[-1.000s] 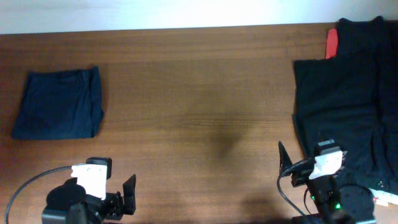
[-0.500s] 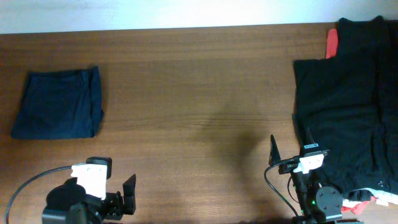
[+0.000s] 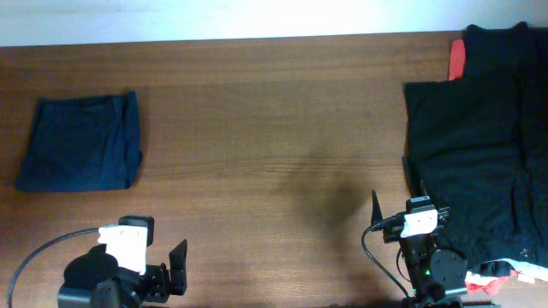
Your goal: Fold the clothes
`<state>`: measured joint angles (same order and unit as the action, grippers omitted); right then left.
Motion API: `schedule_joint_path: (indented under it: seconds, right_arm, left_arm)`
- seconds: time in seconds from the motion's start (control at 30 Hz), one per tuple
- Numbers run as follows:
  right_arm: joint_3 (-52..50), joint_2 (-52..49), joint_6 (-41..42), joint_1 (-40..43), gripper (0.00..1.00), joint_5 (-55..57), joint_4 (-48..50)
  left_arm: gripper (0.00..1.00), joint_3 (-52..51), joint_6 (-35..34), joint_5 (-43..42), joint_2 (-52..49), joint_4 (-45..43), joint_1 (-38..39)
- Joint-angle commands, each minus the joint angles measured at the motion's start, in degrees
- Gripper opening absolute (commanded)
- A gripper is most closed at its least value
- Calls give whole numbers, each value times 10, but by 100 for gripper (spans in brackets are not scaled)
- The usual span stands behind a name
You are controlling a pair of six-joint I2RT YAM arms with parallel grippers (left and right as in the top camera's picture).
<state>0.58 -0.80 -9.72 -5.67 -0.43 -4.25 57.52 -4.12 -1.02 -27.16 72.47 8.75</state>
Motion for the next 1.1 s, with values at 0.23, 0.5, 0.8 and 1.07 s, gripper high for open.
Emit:
schedule_joint_path:
  seconds: [0.23, 0.5, 0.8, 1.07]
  right_arm:
    - [-3, 5, -4, -2, 99, 11, -4]
    - [-3, 5, -4, -2, 99, 11, -4]
    - [-3, 5, -4, -2, 99, 11, -4]
    - [-3, 5, -4, -2, 99, 11, -4]
  left_arm:
    - [99, -1, -5, 4, 1, -2, -2]
    - [99, -1, -5, 4, 2, -2, -2]
    - [99, -1, -5, 4, 2, -2, -2]
    - [99, -8, -1, 31, 21, -14, -24]
